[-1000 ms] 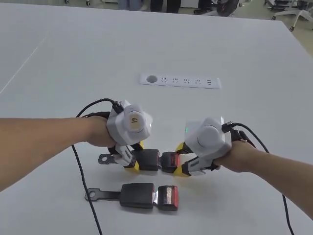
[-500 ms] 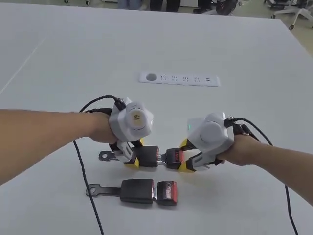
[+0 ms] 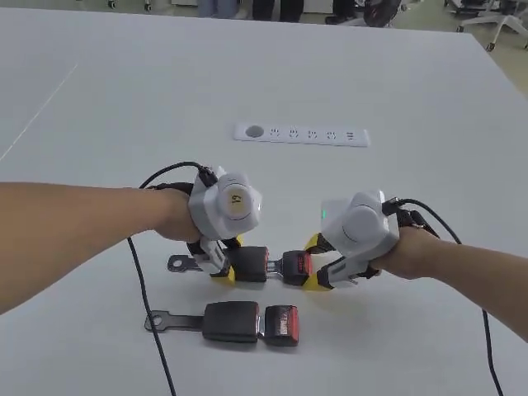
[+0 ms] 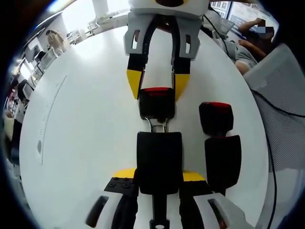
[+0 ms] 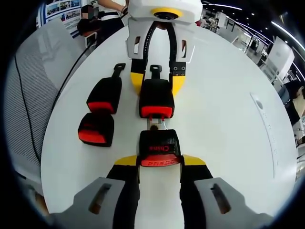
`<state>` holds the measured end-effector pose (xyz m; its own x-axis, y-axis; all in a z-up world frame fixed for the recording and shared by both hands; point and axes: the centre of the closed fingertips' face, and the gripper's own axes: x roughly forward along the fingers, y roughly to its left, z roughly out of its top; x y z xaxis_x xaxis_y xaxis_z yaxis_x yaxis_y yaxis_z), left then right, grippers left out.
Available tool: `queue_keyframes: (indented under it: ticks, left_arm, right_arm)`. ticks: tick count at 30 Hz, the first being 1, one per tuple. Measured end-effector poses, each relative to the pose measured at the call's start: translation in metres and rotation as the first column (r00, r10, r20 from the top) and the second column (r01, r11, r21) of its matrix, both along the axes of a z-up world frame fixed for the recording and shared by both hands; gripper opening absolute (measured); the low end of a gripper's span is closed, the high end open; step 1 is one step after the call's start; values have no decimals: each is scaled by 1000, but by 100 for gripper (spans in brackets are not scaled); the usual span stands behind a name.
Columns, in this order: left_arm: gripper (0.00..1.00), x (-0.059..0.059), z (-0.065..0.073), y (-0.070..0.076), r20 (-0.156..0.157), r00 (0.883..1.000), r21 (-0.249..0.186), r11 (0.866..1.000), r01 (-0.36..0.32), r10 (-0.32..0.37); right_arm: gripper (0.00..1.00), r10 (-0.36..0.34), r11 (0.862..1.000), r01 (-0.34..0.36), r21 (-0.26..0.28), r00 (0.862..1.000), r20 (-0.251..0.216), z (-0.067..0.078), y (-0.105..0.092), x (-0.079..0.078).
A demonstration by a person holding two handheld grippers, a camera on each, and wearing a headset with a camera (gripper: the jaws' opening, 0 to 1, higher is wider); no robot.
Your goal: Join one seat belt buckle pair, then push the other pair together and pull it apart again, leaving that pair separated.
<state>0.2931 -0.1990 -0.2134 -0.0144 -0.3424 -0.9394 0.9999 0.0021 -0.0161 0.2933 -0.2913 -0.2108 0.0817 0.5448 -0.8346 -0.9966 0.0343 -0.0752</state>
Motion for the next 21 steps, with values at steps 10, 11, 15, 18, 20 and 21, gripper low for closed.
queue_keyframes:
  ticks: [10, 11, 15, 18, 20, 21]
  left_arm:
    - [33, -1, -1, 0, 0, 1000, 3, 1000, -1, 1]
    - [33, -1, -1, 0, 0, 1000, 3, 1000, -1, 1]
    - [33, -1, 0, -1, 0, 1000, 3, 1000, -3, 3]
    - [33, 0, -1, -1, -1, 1000, 2, 1000, -5, 5]
    - [33, 0, -1, -1, 0, 1000, 1, 1000, -7, 7]
    - [33, 0, -1, -1, -1, 1000, 0, 1000, -8, 8]
  right_arm:
    - [30, 0, 1000, 0, -6, 1000, 1, -2, -2, 3]
    - [30, 0, 1000, 0, -7, 1000, 1, -2, -2, 2]
    - [30, -3, 1000, 3, -10, 1000, 1, -2, -4, 3]
    - [30, -5, 1000, 5, -13, 1000, 0, -2, -7, 2]
    - [30, -4, 1000, 4, -15, 1000, -1, -2, -8, 2]
    - [30, -4, 1000, 4, -16, 1000, -1, -2, -9, 2]
